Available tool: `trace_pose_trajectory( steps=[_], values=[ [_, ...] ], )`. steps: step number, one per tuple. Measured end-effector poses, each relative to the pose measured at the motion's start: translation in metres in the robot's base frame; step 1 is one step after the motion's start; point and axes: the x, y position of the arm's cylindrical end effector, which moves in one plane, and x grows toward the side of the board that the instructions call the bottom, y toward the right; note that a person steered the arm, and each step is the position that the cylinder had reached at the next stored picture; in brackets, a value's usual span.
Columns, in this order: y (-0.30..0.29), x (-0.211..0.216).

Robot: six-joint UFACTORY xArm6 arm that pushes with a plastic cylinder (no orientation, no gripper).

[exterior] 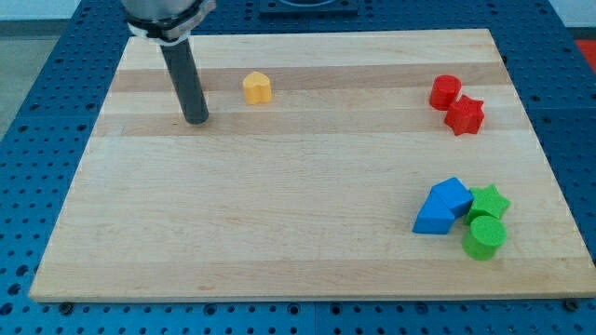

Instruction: Move the heart diagonally bottom right to the hexagon

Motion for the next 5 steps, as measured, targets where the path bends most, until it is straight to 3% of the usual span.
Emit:
trace_pose_trajectory(
  steps=[1,5],
  values=[
    [0.011,-0.052],
    [0.083,-0.052]
  ],
)
